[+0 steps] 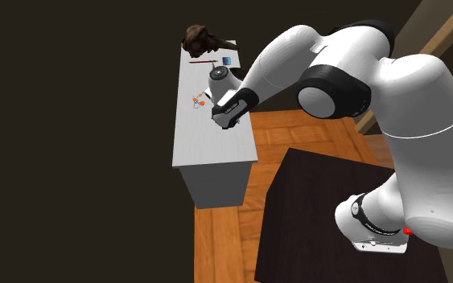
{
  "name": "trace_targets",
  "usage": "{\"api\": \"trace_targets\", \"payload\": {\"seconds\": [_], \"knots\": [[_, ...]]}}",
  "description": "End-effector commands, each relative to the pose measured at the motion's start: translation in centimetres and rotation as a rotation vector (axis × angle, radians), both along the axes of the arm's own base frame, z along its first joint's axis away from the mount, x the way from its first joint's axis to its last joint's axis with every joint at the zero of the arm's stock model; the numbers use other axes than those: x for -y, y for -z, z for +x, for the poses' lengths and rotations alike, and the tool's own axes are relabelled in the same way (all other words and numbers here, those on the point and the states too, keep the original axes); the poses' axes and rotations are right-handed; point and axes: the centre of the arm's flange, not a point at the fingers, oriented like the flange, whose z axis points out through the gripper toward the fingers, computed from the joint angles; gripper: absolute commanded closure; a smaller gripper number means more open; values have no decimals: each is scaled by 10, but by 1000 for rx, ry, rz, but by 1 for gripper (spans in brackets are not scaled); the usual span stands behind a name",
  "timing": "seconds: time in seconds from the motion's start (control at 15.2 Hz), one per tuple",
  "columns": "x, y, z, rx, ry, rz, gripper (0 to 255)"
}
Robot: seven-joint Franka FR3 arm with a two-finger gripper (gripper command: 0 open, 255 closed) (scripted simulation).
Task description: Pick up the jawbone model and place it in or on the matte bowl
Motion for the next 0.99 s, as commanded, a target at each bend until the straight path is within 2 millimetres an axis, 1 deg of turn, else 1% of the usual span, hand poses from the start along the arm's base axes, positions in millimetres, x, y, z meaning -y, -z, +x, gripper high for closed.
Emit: {"api": "trace_targets", "payload": {"seconds": [0.0,0.26,0.33,0.92], "knots": [[0,0,0,0,0,0,0],[0,0,0,0,0,0,0],[0,0,0,0,0,0,255],[0,0,0,0,0,0,255]]}}
